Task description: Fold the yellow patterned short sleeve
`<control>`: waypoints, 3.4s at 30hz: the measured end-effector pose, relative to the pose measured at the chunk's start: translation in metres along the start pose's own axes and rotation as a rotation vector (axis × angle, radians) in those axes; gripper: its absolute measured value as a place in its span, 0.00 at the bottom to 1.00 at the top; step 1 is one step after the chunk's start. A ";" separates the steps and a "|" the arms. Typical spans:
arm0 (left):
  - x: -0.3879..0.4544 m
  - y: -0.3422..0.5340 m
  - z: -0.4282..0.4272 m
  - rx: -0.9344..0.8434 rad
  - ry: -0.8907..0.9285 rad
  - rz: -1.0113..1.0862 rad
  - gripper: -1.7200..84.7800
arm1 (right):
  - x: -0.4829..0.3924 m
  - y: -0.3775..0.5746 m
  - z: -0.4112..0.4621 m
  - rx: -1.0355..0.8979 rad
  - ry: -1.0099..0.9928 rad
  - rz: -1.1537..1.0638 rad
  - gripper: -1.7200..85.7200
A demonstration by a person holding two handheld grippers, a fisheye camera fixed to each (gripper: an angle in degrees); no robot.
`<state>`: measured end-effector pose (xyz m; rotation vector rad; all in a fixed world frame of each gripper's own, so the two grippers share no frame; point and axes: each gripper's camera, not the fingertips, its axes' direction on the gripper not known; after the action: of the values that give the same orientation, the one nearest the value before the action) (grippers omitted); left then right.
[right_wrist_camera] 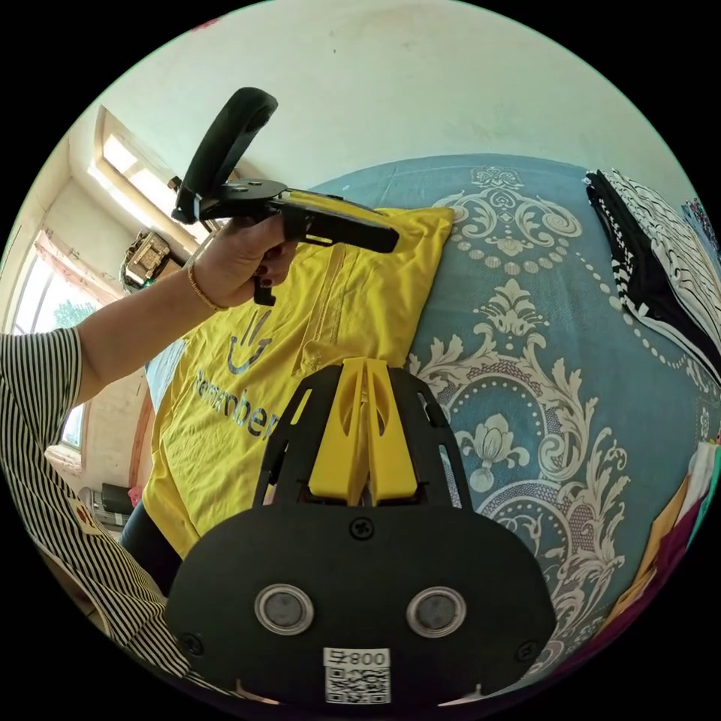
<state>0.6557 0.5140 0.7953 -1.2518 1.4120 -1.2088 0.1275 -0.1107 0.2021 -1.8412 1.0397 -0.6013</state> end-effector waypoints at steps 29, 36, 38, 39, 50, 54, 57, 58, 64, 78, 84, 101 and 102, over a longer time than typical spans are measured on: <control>0.107 0.618 0.110 0.102 -0.035 -0.706 0.03 | -0.139 -0.043 0.044 0.105 0.221 -0.039 0.02; 0.091 0.947 0.116 0.424 -0.024 -1.335 0.08 | -0.203 -0.070 0.065 0.080 0.097 -0.073 0.02; 0.087 1.003 0.132 0.472 -0.015 -1.401 0.10 | -0.230 -0.088 0.075 0.075 0.050 -0.111 0.02; 0.082 1.033 0.146 0.474 0.003 -1.435 0.11 | -0.248 -0.103 0.084 0.061 0.015 -0.142 0.02; 0.067 1.207 0.280 0.643 0.146 -1.469 0.06 | -0.432 -0.249 0.236 -0.091 -0.220 -0.374 0.05; 0.088 1.265 0.327 0.803 0.190 -1.403 0.04 | -0.525 -0.327 0.334 -0.207 -0.279 -0.488 0.08; 0.099 1.287 0.348 0.807 0.158 -1.376 0.03 | -0.596 -0.384 0.399 -0.253 -0.283 -0.580 0.09; 0.101 1.292 0.352 0.815 0.161 -1.371 0.03 | -0.610 -0.395 0.411 -0.259 -0.277 -0.595 0.09; 0.114 1.333 0.390 0.853 0.186 -1.355 0.03 | -0.733 -0.481 0.532 -0.332 -0.133 -0.734 0.09; 0.133 1.370 0.430 0.866 0.193 -1.340 0.03 | -0.857 -0.533 0.703 -0.498 0.080 -0.830 0.06; 0.137 1.363 0.427 0.865 0.183 -1.336 0.03 | -0.853 -0.546 0.694 -0.479 -0.048 -0.850 0.03; 0.221 1.166 0.327 0.592 -0.060 -0.872 0.04 | -0.625 -0.583 0.567 -0.348 -0.470 -0.573 0.03; 0.228 1.143 0.328 0.522 -0.094 -0.834 0.04 | -0.601 -0.584 0.567 -0.355 -0.491 -0.539 0.03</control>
<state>0.7831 0.2760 -0.3855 -1.5163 0.4081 -1.8762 0.4726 0.8036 0.4636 -2.4450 0.3286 -0.2412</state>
